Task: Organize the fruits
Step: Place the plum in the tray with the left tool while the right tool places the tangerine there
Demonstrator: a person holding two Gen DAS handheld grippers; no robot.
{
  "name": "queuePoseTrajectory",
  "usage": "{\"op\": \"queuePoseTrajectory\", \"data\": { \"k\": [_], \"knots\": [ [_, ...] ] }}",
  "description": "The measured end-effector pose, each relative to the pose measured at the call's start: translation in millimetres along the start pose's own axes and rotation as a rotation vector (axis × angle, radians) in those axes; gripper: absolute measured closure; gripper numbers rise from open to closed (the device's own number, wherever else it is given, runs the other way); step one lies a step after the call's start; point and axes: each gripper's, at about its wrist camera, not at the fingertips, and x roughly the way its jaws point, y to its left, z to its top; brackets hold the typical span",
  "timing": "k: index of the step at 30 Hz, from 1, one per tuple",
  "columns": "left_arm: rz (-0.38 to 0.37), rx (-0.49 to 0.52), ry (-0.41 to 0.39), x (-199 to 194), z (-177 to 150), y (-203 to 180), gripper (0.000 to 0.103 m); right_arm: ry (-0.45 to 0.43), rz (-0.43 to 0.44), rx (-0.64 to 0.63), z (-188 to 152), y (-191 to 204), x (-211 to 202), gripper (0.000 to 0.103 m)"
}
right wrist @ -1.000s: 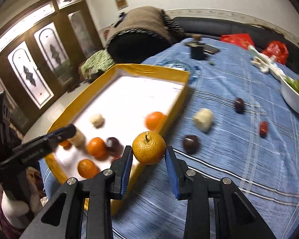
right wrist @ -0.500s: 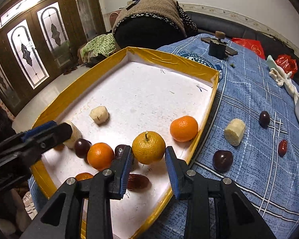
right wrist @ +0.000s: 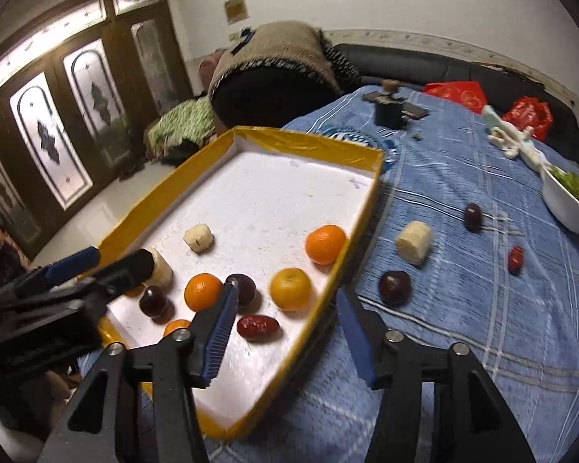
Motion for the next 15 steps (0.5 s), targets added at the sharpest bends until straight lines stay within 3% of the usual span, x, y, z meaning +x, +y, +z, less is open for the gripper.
{"op": "queuePoseTrajectory", "data": {
  "k": [6, 15],
  "knots": [
    [0.064, 0.096, -0.046, -17.6, -4.9, -30.0, 0.013, -0.042, 0.0, 0.072, -16.4, -17.2, -24.5, 0.037],
    [0.075, 0.175, -0.055, -26.2, -9.0, -61.3, 0.013, -0.047, -0.02, 0.124, -32.2, -39.7, -40.2, 0.035]
  ]
}}
